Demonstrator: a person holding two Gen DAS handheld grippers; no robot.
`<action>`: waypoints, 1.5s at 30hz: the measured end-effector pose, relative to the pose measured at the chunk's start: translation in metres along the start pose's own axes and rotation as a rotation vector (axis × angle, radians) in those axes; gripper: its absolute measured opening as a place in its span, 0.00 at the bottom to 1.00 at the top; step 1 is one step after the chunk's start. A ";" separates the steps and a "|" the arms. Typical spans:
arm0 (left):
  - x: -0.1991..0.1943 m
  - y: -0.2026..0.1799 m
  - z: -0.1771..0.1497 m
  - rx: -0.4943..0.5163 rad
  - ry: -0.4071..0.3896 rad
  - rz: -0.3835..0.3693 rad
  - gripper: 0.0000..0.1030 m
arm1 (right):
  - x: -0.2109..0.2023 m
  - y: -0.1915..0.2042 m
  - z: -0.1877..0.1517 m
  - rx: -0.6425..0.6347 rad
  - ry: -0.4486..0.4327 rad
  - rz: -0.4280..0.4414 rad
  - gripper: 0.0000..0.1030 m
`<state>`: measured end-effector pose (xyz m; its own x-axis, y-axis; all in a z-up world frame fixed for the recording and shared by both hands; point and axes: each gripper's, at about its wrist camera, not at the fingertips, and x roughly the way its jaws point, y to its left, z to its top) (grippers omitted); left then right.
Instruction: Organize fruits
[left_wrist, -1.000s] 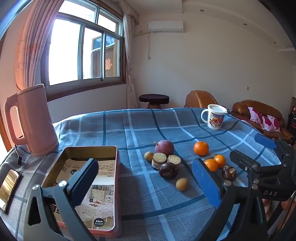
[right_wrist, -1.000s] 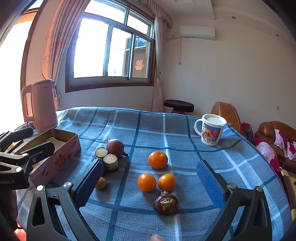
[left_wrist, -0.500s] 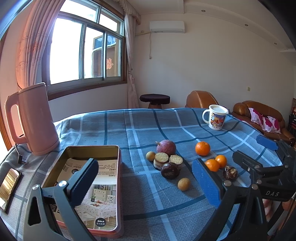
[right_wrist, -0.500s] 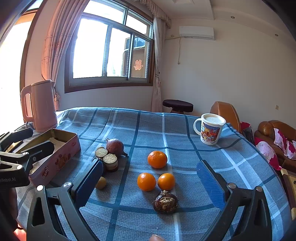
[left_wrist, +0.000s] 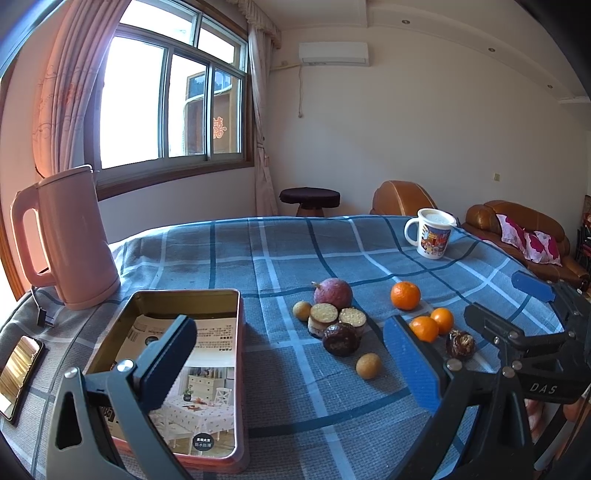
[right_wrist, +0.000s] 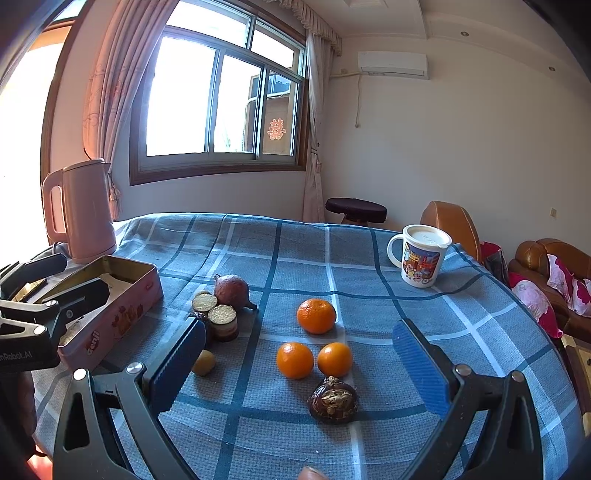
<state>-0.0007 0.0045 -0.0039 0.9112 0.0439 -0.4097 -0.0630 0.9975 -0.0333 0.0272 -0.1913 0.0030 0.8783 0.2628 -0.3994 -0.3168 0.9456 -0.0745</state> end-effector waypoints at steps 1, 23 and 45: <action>0.000 0.001 0.000 0.002 -0.001 0.002 1.00 | 0.000 0.001 -0.001 0.000 0.001 0.000 0.99; 0.000 0.001 -0.001 0.006 0.001 0.005 1.00 | 0.002 0.003 -0.007 0.000 0.013 0.007 0.99; 0.017 -0.013 -0.017 0.042 0.072 -0.004 1.00 | 0.023 -0.020 -0.025 0.048 0.080 -0.051 0.99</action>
<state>0.0091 -0.0089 -0.0258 0.8799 0.0373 -0.4737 -0.0412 0.9991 0.0022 0.0452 -0.2090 -0.0277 0.8607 0.2001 -0.4682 -0.2536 0.9658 -0.0534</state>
